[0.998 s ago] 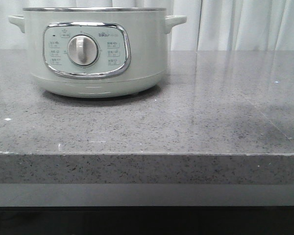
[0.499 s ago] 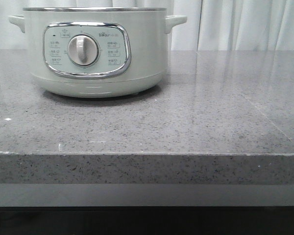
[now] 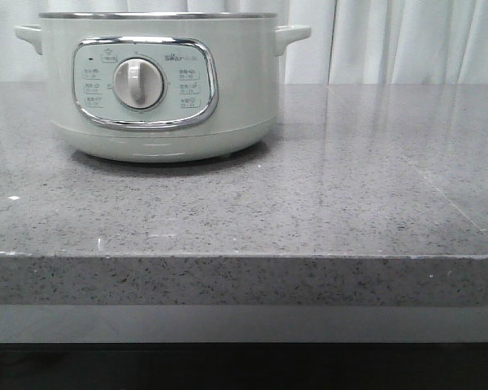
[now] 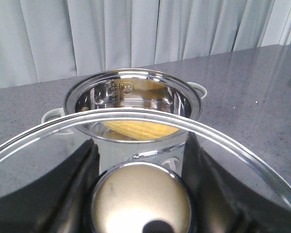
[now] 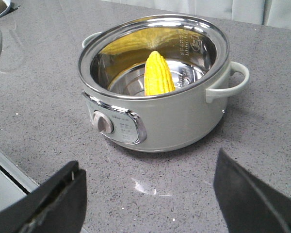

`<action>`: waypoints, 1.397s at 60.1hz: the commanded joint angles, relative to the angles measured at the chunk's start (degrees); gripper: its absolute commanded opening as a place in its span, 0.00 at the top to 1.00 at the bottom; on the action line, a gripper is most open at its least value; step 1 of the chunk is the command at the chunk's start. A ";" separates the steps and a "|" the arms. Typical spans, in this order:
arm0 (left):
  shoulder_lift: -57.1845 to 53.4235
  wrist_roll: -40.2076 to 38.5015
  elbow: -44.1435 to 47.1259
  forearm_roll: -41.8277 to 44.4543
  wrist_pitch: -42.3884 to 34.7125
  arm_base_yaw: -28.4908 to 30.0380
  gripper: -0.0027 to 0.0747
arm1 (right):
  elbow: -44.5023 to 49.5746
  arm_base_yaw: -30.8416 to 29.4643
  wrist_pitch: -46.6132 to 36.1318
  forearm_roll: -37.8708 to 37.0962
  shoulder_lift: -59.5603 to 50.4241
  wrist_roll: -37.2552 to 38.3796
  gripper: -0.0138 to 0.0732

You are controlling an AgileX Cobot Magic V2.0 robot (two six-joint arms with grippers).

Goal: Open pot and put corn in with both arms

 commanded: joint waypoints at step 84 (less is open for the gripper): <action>60.97 0.05 -42.48 3.97 -22.43 -0.03 0.72 | -1.37 -0.03 -4.50 0.89 -0.72 0.08 0.20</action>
